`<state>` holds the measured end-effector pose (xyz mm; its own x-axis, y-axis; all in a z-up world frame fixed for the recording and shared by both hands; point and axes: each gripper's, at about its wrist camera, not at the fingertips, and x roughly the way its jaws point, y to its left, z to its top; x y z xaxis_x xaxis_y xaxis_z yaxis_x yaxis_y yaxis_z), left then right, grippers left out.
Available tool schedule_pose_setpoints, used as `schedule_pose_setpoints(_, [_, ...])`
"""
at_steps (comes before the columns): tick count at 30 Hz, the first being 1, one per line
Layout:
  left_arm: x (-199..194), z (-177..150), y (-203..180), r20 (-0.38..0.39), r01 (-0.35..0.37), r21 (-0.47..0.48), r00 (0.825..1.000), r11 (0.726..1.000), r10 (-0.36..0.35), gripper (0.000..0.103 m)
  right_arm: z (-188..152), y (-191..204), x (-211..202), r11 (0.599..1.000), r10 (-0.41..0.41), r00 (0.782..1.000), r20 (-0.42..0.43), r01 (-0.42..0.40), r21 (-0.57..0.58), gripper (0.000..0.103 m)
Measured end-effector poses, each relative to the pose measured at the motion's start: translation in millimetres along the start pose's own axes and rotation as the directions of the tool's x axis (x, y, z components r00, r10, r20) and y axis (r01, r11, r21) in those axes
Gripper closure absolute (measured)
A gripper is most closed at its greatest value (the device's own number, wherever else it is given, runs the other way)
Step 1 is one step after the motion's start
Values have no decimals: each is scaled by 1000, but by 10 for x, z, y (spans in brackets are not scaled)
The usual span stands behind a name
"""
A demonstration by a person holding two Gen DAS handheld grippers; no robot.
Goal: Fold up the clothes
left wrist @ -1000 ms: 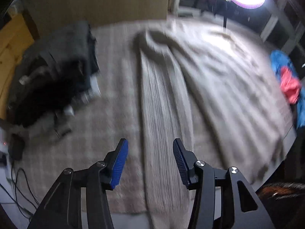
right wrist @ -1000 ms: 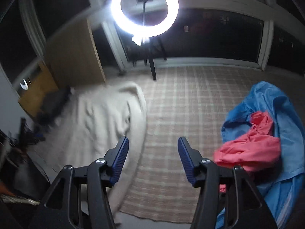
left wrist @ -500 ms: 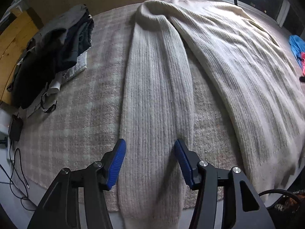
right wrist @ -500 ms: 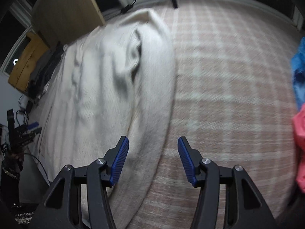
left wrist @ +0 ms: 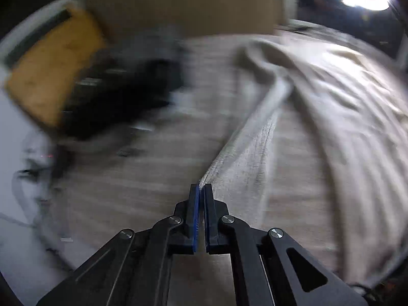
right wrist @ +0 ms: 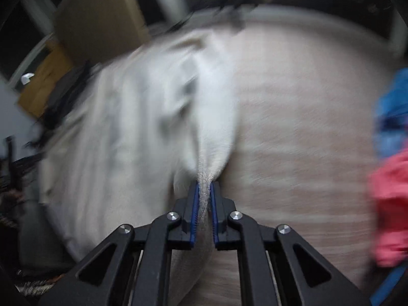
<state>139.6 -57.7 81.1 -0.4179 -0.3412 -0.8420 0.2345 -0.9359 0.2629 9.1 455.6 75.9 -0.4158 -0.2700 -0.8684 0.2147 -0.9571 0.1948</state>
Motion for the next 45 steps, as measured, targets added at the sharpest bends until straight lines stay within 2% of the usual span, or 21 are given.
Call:
schedule_pose_setpoints(2, [29, 33, 300, -8, -134, -32, 991, 990, 134, 93, 108, -273, -250, 970, -240, 968, 72, 237, 45, 92])
schedule_pose_setpoints(4, [-50, 7, 415, 3, -118, -65, 993, 991, 118, 91, 149, -474, -417, 958, -281, 956, 88, 273, 84, 85])
schedule_pose_setpoints(6, [-158, -28, 390, 16, -44, -87, 999, 995, 46, 86, 131, -497, -505, 978, -193, 979, 69, 186, 90, 70])
schedule_pose_setpoints(11, [-231, -297, -280, -38, 180, 7, 983, 984, -179, 78, -242, -67, -432, 998, 56, 998, 3, -56, -27, 67])
schedule_pose_setpoints(14, [-275, -458, -682, -80, 312, 56, 948, 948, -307, 76, -575, 269, -203, 979, 185, 979, -82, -191, -69, 66])
schedule_pose_setpoints(18, [-333, -673, -1218, -145, 481, 112, 874, 870, -464, 70, -948, 601, 163, 958, 250, 951, -180, -270, -98, 66])
schedule_pose_setpoints(22, [-316, -738, -1431, -194, 528, 82, 840, 845, -506, 70, -1106, 689, 354, 933, 335, 916, -222, -355, -54, 65])
schedule_pose_setpoints(25, [-333, -767, -1573, -206, 565, 66, 814, 823, -542, 71, -1124, 747, 408, 929, 349, 913, -213, -367, -51, 60])
schedule_pose_setpoints(26, [-331, -754, -1623, -205, 567, 78, 814, 820, -543, 77, -1122, 774, 428, 930, 345, 915, -208, -363, -58, 60])
schedule_pose_setpoints(27, [-353, -743, -1680, -193, 560, 102, 822, 822, -536, 98, -1115, 800, 447, 929, 344, 916, -208, -364, -66, 60])
schedule_pose_setpoints(28, [-350, -723, -1705, -187, 558, 112, 825, 822, -534, 99, -1109, 828, 464, 928, 343, 916, -207, -364, -74, 60])
schedule_pose_setpoints(29, [-359, -698, -1690, -176, 571, 99, 816, 815, -550, 100, -1105, 867, 474, 926, 344, 916, -208, -367, -83, 71])
schedule_pose_setpoints(30, [-369, -673, -1675, -165, 584, 86, 808, 807, -566, 100, -1098, 903, 482, 925, 345, 916, -207, -369, -91, 97])
schedule_pose_setpoints(32, [-438, -594, -1590, -132, 603, 57, 795, 796, -592, 100, -1039, 955, 455, 928, 335, 922, -194, -359, -104, 99])
schedule_pose_setpoints(34, [-635, -445, -1271, -49, 607, 9, 794, 795, -606, 100, -957, 1015, 346, 920, 357, 921, -157, -376, -109, 99])
schedule_pose_setpoints(36, [-802, -314, -966, 28, 595, -26, 804, 803, -594, 100, -821, 1138, 187, 887, 434, 893, -115, -446, -116, 97])
schedule_pose_setpoints(37, [-823, -256, -764, 54, 549, -38, 835, 835, -547, 100, -761, 1200, 110, 879, 451, 888, -95, -460, -128, 93])
schedule_pose_setpoints(38, [-844, -199, -562, 80, 502, -51, 864, 863, -498, 100, -714, 1242, 39, 880, 449, 891, -73, -454, -139, 78])
schedule_pose_setpoints(39, [-782, -179, -476, 67, 487, -63, 873, 871, -483, 100, -701, 1241, 1, 885, 440, 896, -52, -443, -142, 63])
schedule_pose_setpoints(42, [-592, -130, -292, 24, 445, -75, 895, 892, -445, 100, -761, 1082, 32, 901, 420, 907, -43, -422, -100, 60])
schedule_pose_setpoints(45, [-442, -147, -360, -15, 439, -44, 898, 898, -440, 100, -898, 985, 209, 911, 409, 910, -71, -412, -30, 60])
